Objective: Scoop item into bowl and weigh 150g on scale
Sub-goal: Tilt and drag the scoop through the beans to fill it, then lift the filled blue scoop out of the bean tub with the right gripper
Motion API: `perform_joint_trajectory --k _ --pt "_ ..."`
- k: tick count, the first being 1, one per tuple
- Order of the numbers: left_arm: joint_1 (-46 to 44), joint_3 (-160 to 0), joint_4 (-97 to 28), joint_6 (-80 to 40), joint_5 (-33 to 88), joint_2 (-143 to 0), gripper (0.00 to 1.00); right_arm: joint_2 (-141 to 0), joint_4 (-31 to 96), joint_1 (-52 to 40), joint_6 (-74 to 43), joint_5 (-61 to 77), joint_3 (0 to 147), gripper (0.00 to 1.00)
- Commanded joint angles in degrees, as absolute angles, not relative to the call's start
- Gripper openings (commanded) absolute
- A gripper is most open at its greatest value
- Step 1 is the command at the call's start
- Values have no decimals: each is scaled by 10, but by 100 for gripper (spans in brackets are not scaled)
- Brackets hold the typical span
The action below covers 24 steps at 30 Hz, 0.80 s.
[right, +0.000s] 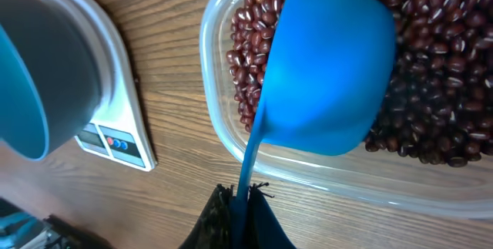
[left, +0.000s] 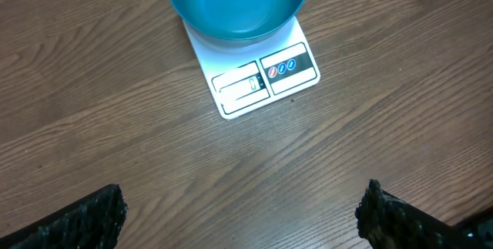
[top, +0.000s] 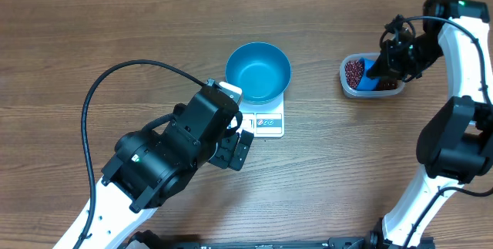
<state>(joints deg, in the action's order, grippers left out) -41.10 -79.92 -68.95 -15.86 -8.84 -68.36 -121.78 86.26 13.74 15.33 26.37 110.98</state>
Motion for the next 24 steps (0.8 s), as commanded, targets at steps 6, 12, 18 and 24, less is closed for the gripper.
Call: perform_joint_trajectory --k 6,12,18,24 --pt "-409 -811 -688 -148 -96 -678 99 -1210 859 140 198 343 1110 4" --pt "-408 -811 -688 -148 -96 -678 100 -1210 860 140 199 342 1106 4" --pt "-409 -811 -688 -148 -96 -678 100 -1210 832 141 200 342 1061 4" --pt "-409 -811 -688 -148 -96 -678 100 -1210 835 164 213 372 1060 4"
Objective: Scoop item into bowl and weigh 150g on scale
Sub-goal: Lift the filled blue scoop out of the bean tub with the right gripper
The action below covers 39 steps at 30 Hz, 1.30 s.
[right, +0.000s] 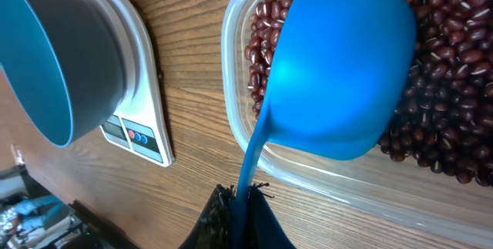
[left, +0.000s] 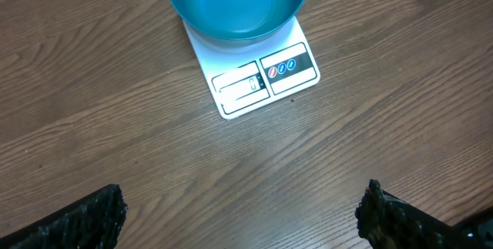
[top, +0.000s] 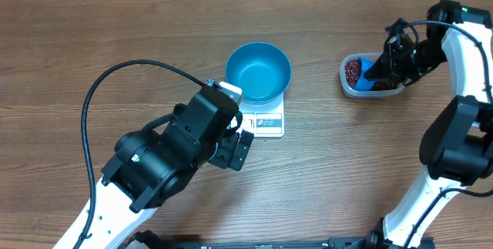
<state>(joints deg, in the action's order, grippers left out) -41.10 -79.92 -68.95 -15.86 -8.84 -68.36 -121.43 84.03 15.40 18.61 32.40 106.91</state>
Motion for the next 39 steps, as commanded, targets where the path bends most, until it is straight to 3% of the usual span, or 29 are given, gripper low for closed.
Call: perform_joint_trajectory --k 1,8,39 --pt "-409 -811 -688 -148 -96 -678 100 -1210 840 170 223 383 1060 4" --pt "-409 -811 -688 -148 -96 -678 99 -1210 858 219 230 417 1060 4" --pt "-408 -811 -688 -148 -96 -678 100 -1210 872 245 284 503 1015 4"
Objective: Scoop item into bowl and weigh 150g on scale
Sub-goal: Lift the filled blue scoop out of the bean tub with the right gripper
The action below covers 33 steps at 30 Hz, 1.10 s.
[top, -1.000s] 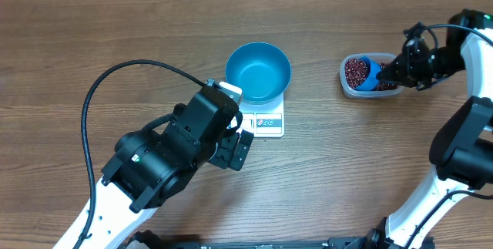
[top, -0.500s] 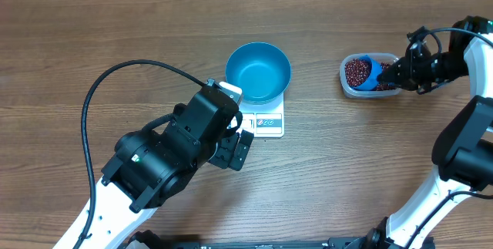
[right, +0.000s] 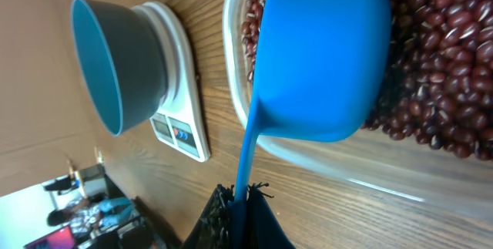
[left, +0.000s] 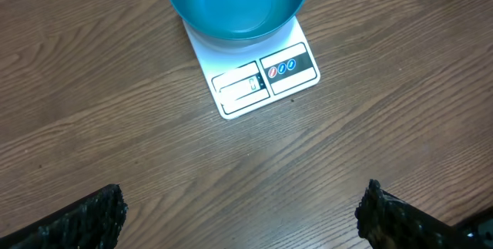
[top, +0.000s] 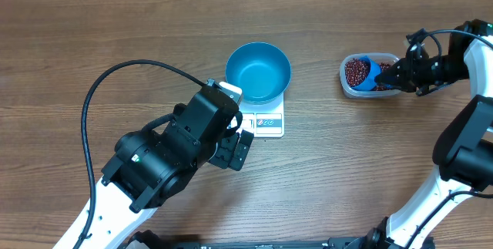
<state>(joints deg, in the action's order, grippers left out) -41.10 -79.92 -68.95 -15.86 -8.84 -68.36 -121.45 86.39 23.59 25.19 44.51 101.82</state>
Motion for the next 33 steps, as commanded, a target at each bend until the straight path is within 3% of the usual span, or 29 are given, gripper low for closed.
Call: perform_joint_trajectory --k 1,26,33 --pt "-409 -811 -688 -148 -96 -678 99 -1210 873 247 284 503 1015 4" --pt "-408 -811 -688 -148 -96 -678 100 -1210 870 324 289 538 1015 4" --pt "-409 -811 -688 -148 -96 -678 100 -1210 924 332 379 602 1014 4"
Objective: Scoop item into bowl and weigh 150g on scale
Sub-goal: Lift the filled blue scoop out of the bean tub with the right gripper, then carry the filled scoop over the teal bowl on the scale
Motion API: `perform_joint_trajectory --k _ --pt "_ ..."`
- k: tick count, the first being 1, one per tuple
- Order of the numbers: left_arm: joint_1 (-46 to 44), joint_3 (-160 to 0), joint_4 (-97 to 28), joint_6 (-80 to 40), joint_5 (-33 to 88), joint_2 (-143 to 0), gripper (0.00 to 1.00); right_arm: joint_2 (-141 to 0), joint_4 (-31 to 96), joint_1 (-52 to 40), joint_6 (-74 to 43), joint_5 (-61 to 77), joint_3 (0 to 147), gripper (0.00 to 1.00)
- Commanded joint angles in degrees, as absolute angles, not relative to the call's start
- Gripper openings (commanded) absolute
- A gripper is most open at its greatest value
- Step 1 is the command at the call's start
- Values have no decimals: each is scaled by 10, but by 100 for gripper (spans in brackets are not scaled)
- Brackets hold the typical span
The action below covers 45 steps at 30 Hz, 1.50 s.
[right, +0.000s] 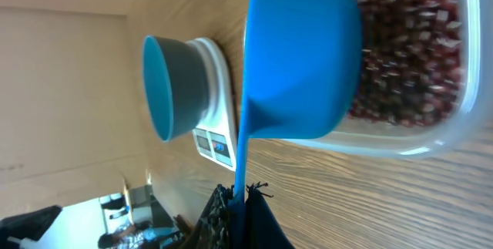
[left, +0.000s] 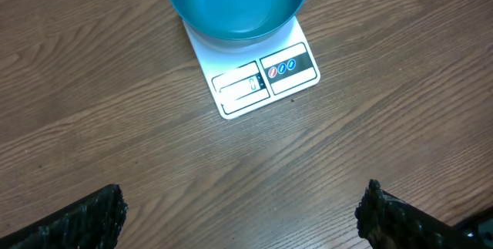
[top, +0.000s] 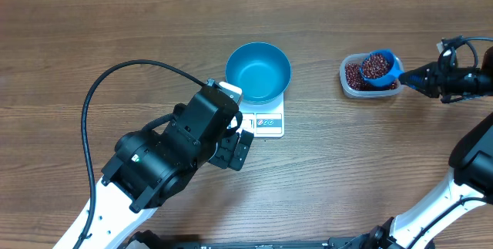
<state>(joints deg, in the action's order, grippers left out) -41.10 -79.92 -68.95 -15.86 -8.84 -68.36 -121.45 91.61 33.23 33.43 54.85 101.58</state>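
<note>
A blue bowl point(top: 258, 72) stands on a white scale point(top: 266, 122) at mid-table; the bowl shows empty in the left wrist view point(left: 237, 2). My right gripper point(top: 441, 82) is shut on the handle of a blue scoop point(top: 378, 68), which is upright, filled with red beans, and held over the right part of the clear bean container point(top: 354, 78). The right wrist view shows the scoop point(right: 300, 56) from below, above the beans point(right: 408, 48). My left gripper point(left: 240, 210) is open above bare wood in front of the scale point(left: 262, 79).
The large black left arm point(top: 173, 153) covers the table left of and below the scale, with its cable point(top: 100, 95) looping to the left. The right arm's white links point(top: 462, 180) run down the right edge.
The scoop has come up out of the beans, turned upright and full, and sits further right over the container. My right gripper has moved right. The left arm has not moved.
My right gripper held the scoop mouth-down over the beans in the container. It then stood tilted more steeply, and later lay on its side in the beans with the wrist further right. Now it is level, loaded with beans. The bowl stayed empty throughout.
</note>
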Motion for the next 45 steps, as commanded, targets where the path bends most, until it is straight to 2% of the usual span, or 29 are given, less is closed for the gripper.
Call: perform_joint_trajectory --k 1,21,32,40,45 --pt "-409 -811 -688 -148 -96 -678 100 -1210 927 332 379 606 1013 4" --pt "-408 -811 -688 -148 -96 -678 100 -1210 970 321 411 698 1013 4" --pt "-408 -811 -688 -148 -96 -678 99 -1210 957 170 423 773 1024 4" --pt "-409 -811 -688 -148 -96 -678 100 -1210 943 36 418 772 1120 4" --pt "-409 -811 -688 -148 -96 -678 99 -1210 891 -11 397 734 1166 4"
